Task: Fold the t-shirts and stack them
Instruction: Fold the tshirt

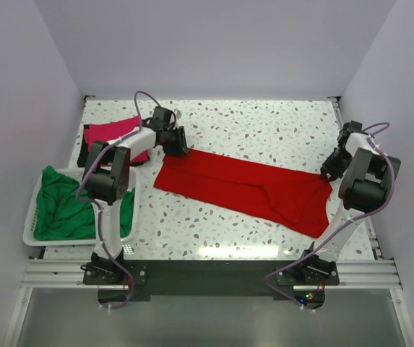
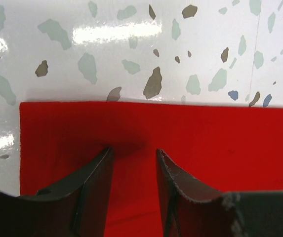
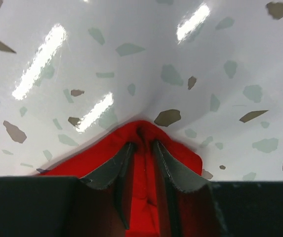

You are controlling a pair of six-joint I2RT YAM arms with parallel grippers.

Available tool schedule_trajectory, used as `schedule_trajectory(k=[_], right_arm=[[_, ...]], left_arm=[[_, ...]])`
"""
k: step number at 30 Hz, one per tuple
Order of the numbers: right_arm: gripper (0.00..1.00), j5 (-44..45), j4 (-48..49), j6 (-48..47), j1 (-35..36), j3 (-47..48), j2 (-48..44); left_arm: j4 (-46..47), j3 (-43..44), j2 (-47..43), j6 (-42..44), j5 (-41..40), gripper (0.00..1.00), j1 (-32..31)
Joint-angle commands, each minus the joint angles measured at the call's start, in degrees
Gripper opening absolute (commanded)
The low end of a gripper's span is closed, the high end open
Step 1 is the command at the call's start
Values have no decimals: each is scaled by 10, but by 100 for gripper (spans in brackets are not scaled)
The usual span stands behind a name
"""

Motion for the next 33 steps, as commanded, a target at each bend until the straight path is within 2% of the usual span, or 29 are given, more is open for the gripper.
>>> schedule_trajectory(k=[1, 9, 16, 19, 23, 25, 33], right_arm=[[25, 54, -4, 2, -16, 48, 28], [24, 4, -18, -11, -19, 96, 32], [38, -31, -34, -31, 0, 91, -75], [43, -24, -46, -41, 45, 55, -146], [45, -26, -51, -29, 156, -18, -218], [46, -37, -46, -16, 187, -67, -250], [47, -70, -15, 14, 294, -176, -280]], left_arm=[[16, 20, 20, 0, 0, 45, 1], [23, 70, 21, 2, 19, 46, -11], [2, 140, 10, -6, 20, 50, -11], [2, 138, -8, -8, 22, 51, -11], [11, 101, -24, -7, 32, 51, -11], [17, 83, -27, -9, 41, 51, -11], [33, 15, -47, -9, 51, 50, -11]])
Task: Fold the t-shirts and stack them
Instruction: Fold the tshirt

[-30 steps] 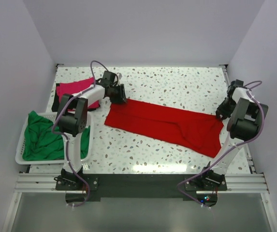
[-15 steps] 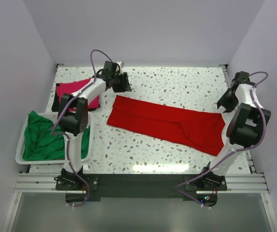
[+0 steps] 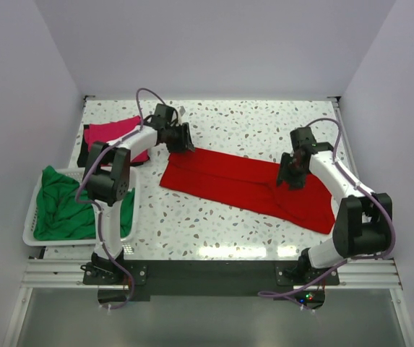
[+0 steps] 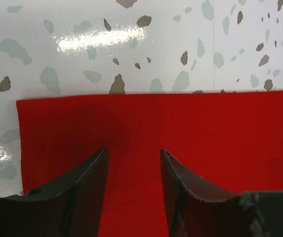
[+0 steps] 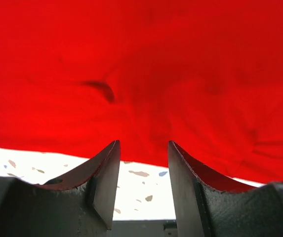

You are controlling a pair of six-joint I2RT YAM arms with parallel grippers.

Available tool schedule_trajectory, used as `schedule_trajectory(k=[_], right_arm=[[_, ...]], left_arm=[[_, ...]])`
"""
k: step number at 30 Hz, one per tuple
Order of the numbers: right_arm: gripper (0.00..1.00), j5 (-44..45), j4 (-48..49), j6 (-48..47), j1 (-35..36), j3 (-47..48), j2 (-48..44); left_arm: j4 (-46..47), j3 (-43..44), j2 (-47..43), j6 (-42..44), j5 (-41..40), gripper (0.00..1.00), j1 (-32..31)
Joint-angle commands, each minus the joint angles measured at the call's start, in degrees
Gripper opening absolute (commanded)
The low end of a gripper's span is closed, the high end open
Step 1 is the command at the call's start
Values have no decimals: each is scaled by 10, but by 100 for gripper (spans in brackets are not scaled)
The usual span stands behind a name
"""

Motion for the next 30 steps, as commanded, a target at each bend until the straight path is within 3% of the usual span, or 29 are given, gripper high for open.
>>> schedule_trajectory(k=[1, 7, 17, 24, 27, 30], right_arm=[[48, -16, 11, 16, 26, -20, -4], [48, 26, 8, 15, 67, -21, 23], [44, 105, 0, -20, 78, -21, 92], [13, 117, -29, -17, 77, 4, 94], [9, 129, -54, -18, 75, 20, 76], [13, 147, -92, -16, 72, 37, 59]], left_arm=[[25, -12, -43, -7, 15, 50, -1], [29, -31, -34, -5, 24, 51, 1], [42, -65, -13, 8, 17, 50, 1], [46, -74, -15, 7, 12, 50, 1], [43, -76, -15, 7, 7, 50, 1], [42, -76, -17, 8, 6, 50, 2]])
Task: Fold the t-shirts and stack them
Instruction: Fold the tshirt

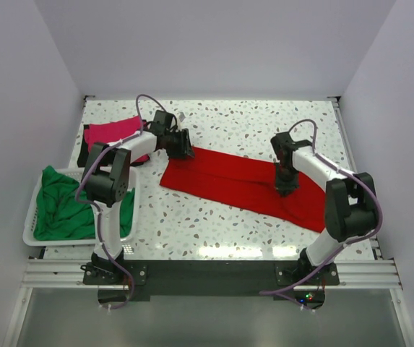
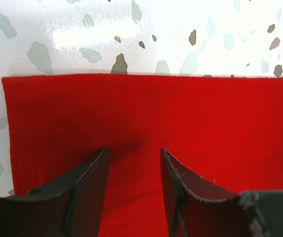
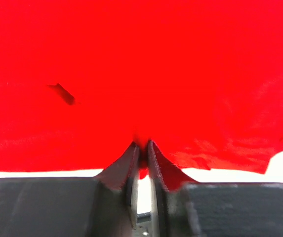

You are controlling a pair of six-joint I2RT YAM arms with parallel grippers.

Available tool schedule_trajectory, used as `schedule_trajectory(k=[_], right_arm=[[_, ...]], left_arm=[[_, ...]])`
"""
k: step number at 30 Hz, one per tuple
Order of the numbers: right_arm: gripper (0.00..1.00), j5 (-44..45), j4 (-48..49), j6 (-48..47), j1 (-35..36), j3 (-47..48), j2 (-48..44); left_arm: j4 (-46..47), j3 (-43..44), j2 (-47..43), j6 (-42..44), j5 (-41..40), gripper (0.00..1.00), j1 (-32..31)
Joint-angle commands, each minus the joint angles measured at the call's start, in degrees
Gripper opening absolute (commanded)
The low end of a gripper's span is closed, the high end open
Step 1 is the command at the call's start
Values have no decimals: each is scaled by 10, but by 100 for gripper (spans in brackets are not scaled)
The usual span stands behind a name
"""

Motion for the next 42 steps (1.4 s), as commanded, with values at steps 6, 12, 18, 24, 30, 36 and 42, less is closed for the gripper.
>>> schedule_trajectory(k=[6, 12, 18, 24, 30, 36, 42], right_arm=[[42, 81, -104, -2, -19, 50, -78], [46, -14, -77, -26, -14, 75, -104], [46, -187, -15, -63, 38, 64, -93], [46, -196, 11, -61, 61, 35, -31], [44, -117, 4, -47, 60, 39, 14], [43, -59, -1, -43, 40, 39, 41], [42, -16, -1, -43, 9, 27, 46]], left_arm=[[-4, -9, -9, 11, -11, 50, 3], [-5, -6, -5, 13, -4, 50, 2], [-4, -8, -3, 12, -2, 50, 2], [0, -12, -6, 8, -2, 50, 3], [1, -18, -10, 8, -3, 50, 3], [2, -22, -13, 8, -6, 50, 3], [2, -26, -17, 9, -8, 50, 6]])
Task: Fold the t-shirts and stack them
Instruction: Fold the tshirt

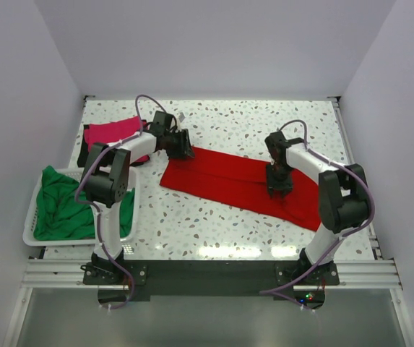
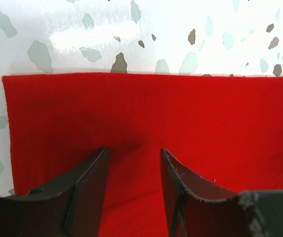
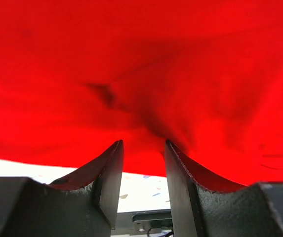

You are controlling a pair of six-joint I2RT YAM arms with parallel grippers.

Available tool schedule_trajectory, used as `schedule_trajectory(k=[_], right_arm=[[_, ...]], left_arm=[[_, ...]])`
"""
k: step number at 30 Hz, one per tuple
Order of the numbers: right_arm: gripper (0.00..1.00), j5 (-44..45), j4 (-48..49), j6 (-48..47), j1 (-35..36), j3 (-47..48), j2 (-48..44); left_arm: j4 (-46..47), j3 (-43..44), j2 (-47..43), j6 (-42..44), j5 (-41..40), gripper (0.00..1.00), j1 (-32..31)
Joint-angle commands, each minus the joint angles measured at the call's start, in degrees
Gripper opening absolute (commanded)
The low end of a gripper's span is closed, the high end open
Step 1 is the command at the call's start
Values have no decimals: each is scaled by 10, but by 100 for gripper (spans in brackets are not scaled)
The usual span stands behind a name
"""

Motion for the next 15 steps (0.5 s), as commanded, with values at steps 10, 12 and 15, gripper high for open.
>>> schedule_trajectory(k=[10, 12, 15], right_arm=[[40, 34, 19, -14, -32, -6, 12], [38, 34, 23, -13, -33, -7, 17], [31, 37, 29, -14, -33, -14, 19]], left_arm=[[-11, -12, -7, 8, -7, 50, 6], [-11, -10, -7, 9, -7, 50, 6], [-13, -7, -6, 10, -7, 50, 7]])
